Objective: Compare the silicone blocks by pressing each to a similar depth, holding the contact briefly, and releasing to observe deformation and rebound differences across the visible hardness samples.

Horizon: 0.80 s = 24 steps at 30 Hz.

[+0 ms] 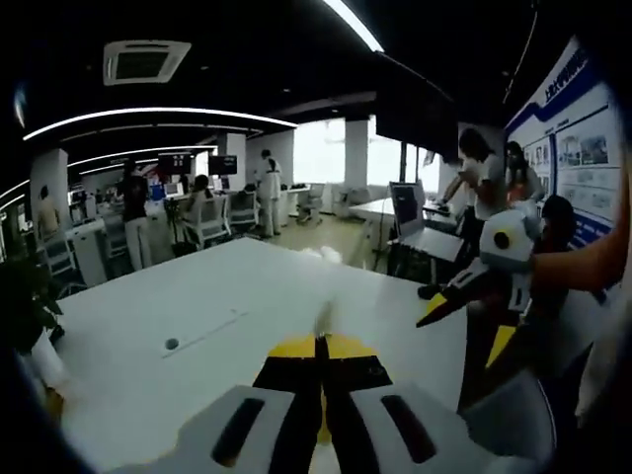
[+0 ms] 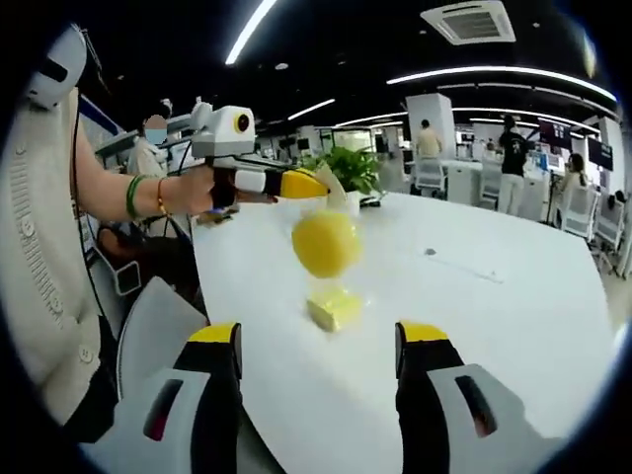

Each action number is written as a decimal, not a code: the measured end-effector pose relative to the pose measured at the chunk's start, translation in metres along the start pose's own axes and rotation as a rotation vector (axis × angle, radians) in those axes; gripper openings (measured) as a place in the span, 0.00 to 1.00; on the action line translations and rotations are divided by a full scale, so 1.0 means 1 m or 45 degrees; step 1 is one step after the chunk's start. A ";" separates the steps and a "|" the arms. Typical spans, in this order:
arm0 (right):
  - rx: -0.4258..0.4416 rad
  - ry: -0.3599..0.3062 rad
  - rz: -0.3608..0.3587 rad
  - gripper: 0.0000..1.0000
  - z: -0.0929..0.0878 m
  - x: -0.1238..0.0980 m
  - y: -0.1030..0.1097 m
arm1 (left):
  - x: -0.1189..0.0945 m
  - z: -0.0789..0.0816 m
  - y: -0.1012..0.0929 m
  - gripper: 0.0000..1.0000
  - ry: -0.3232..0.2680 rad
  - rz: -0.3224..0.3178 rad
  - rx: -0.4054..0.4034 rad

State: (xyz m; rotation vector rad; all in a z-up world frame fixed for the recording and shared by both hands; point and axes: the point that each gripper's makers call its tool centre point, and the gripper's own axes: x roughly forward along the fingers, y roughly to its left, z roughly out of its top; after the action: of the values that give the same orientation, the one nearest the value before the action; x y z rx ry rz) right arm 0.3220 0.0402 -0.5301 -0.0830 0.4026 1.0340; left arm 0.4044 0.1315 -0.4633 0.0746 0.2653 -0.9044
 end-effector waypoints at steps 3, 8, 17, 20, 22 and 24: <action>-0.029 0.033 0.012 0.58 0.002 0.004 -0.001 | -0.005 0.001 0.000 0.00 0.004 -0.019 0.017; -0.114 0.123 0.069 0.56 0.009 0.009 -0.007 | -0.008 -0.003 -0.004 0.00 0.032 -0.051 0.049; -0.305 0.264 0.185 0.62 0.052 0.019 -0.031 | -0.011 0.003 -0.007 0.00 0.016 -0.086 0.051; -0.389 0.317 0.275 0.64 0.067 0.034 -0.031 | -0.011 0.006 -0.005 0.00 0.001 -0.089 0.046; -0.394 0.359 0.324 0.65 0.067 0.044 -0.029 | -0.011 0.009 -0.005 0.00 -0.007 -0.094 0.045; -0.425 0.405 0.372 0.65 0.064 0.059 -0.027 | -0.012 0.012 -0.005 0.00 -0.018 -0.109 0.035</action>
State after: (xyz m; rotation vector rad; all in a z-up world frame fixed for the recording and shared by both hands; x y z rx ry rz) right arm 0.3898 0.0909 -0.4957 -0.5046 0.5377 1.3765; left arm 0.3961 0.1352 -0.4483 0.0830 0.2445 -0.9935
